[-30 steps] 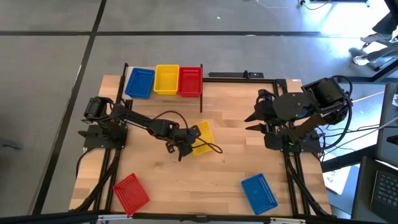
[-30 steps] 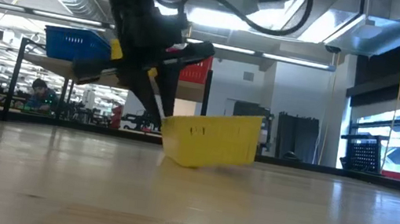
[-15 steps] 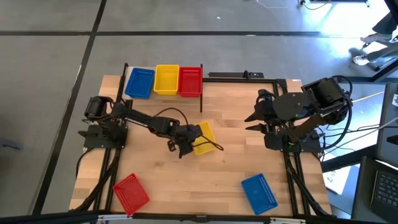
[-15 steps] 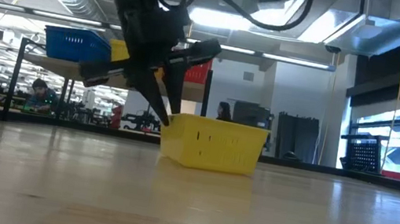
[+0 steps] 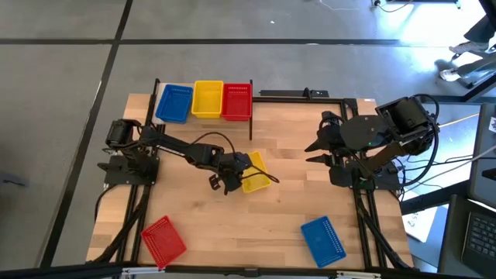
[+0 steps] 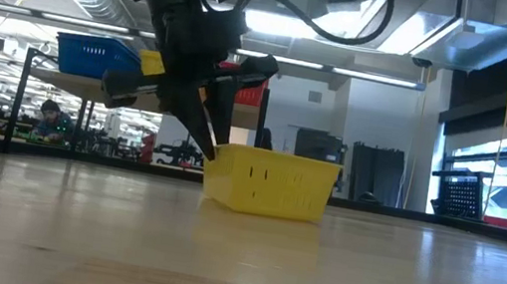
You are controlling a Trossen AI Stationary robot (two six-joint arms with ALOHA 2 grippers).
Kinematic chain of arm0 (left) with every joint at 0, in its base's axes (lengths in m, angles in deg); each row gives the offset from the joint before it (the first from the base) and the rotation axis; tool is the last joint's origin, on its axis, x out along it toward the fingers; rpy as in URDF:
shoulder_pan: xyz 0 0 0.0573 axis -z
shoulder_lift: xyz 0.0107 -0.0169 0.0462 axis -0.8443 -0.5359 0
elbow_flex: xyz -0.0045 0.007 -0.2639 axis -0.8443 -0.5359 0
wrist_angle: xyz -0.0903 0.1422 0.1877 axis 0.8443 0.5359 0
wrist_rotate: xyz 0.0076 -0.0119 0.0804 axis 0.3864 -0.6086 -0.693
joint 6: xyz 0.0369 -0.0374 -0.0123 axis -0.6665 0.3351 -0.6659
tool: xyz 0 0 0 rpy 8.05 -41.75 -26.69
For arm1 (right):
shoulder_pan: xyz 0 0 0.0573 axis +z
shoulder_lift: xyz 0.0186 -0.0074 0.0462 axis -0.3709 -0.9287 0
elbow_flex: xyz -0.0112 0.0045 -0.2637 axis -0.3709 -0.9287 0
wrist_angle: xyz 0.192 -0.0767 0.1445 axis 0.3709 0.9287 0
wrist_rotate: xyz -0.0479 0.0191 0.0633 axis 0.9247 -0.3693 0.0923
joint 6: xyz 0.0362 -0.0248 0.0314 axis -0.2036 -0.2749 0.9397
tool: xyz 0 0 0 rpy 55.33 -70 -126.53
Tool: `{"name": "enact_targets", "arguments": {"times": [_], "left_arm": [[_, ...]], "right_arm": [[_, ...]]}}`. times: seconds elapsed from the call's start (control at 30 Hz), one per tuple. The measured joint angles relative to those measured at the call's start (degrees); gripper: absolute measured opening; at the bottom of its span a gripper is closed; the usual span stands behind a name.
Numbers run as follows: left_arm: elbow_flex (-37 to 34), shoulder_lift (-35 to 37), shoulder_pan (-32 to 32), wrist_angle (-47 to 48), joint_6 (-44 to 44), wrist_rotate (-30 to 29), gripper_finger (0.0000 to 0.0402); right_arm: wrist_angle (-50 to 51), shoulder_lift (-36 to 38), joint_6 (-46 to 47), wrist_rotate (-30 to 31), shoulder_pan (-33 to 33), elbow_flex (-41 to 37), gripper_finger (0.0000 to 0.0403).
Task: Stack baskets on shelf by color
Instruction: Stack the yellow bin on top of the yellow bins on the shelf
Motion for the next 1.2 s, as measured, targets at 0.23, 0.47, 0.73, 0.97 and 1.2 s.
{"name": "enact_targets", "arguments": {"times": [0.23,0.47,0.73,0.97,1.2], "left_arm": [[0.0,0.0,0.2,-0.1,1.5,-0.9,0.0006],[2.2,0.5,3.0,3.4,9.1,-1.0,0.0002],[13.3,0.6,6.3,14.9,16.0,3.4,0.0001],[26.7,0.6,7.9,28.3,24.0,1.9,0.0001],[41.4,0.6,9.1,43.3,39.8,-6.3,0.0]], "right_arm": [[0.0,0.0,0.1,0.0,0.0,0.0,0.0117],[0.0,0.0,0.4,0.0,0.0,0.0,0.0117],[0.0,0.0,0.5,0.0,0.0,0.0,0.0117],[0.0,0.0,0.5,0.0,0.0,0.0,0.0117],[0.0,0.0,0.3,0.0,0.0,0.0,0.0117]]}}
